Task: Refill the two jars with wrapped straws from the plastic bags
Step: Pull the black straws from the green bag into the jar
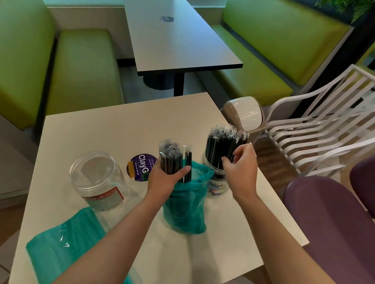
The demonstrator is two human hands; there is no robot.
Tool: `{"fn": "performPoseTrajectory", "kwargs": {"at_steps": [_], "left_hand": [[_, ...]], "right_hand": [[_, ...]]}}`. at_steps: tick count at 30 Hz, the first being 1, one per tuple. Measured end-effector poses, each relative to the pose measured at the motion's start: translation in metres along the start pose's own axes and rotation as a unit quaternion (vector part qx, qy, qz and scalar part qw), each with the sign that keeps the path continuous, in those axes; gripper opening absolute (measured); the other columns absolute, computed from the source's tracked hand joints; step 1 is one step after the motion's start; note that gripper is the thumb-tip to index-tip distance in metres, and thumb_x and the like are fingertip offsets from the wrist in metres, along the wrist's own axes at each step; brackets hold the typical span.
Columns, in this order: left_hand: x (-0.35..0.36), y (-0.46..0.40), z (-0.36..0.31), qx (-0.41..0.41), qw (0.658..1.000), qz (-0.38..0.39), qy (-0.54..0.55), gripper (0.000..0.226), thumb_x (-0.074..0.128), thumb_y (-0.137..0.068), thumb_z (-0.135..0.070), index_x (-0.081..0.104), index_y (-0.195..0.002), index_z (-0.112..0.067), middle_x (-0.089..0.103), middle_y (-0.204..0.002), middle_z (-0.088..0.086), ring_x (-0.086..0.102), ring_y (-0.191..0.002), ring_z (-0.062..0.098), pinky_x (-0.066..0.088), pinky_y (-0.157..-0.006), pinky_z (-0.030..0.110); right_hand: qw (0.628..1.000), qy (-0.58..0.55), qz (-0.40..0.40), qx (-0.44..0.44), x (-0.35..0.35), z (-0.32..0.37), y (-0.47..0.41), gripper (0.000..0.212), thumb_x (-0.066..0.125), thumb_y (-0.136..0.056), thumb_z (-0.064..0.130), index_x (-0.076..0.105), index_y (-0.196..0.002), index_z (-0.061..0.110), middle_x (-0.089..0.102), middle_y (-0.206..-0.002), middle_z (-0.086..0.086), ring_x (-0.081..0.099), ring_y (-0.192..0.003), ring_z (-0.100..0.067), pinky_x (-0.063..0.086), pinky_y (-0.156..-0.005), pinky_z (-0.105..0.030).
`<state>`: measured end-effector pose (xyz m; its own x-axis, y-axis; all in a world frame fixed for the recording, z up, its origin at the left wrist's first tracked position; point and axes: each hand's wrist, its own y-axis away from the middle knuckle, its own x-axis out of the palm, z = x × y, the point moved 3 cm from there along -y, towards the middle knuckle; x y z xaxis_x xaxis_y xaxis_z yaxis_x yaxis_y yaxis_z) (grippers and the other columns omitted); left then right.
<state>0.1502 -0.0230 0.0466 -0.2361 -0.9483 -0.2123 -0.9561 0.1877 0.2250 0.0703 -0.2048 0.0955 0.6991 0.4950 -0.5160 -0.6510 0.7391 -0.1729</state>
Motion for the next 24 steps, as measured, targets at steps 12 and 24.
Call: {"fn": "performPoseTrajectory", "kwargs": {"at_steps": [12,24], "left_hand": [[0.000,0.003,0.004,0.009,1.000,0.020,0.007,0.057,0.086,-0.070,-0.035,0.056,-0.116,-0.022,0.063,-0.098,-0.014,0.059,-0.090,0.001,0.045,-0.074,0.016],[-0.004,0.004,0.015,-0.019,0.994,0.102,0.031,0.054,0.086,-0.070,-0.031,0.062,-0.117,-0.019,0.069,-0.106,-0.009,0.064,-0.098,0.004,0.050,-0.079,0.017]], "right_hand": [[0.964,0.043,0.253,0.066,0.050,-0.008,0.055,0.031,0.065,-0.091,0.026,0.051,-0.119,0.019,0.061,-0.104,0.000,0.059,-0.091,-0.014,0.052,-0.080,-0.033],[0.945,0.039,0.306,0.113,0.068,-0.021,0.047,0.075,0.083,-0.075,0.031,0.047,-0.140,0.021,0.036,-0.130,-0.008,0.047,-0.121,-0.026,0.052,-0.095,-0.047]]}}
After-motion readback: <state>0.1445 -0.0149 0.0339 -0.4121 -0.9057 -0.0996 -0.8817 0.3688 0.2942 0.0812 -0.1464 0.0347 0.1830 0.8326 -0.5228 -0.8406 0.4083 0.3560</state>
